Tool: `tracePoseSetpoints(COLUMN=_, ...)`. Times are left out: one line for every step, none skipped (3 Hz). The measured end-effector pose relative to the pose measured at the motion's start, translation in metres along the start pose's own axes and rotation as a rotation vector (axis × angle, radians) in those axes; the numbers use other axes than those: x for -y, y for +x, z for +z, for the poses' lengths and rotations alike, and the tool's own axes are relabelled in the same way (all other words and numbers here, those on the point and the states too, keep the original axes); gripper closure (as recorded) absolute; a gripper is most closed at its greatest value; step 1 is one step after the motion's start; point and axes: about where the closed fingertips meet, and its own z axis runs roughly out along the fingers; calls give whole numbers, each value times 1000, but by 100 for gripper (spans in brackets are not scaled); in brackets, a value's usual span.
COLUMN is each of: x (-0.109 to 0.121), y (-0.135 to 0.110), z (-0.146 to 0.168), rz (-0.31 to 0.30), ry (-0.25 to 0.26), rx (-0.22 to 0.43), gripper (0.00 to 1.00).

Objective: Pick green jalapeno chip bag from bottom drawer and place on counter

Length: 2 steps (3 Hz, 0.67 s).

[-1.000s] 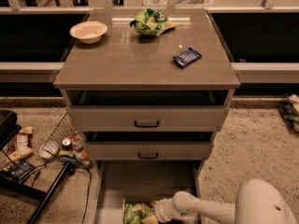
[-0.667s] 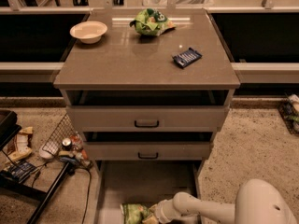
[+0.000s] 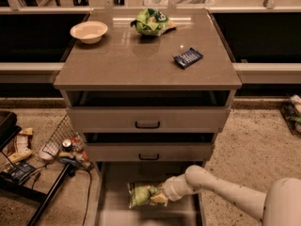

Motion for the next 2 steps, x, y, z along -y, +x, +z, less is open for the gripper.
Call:
tracePoseSetpoints(x=41, y=-72, z=-99, rz=-36, ry=-22, rx=-16, gripper=100)
tracePoseSetpoints(x=55, y=-106, z=-148, rz=-80, ry=-75, rx=-67, gripper=100)
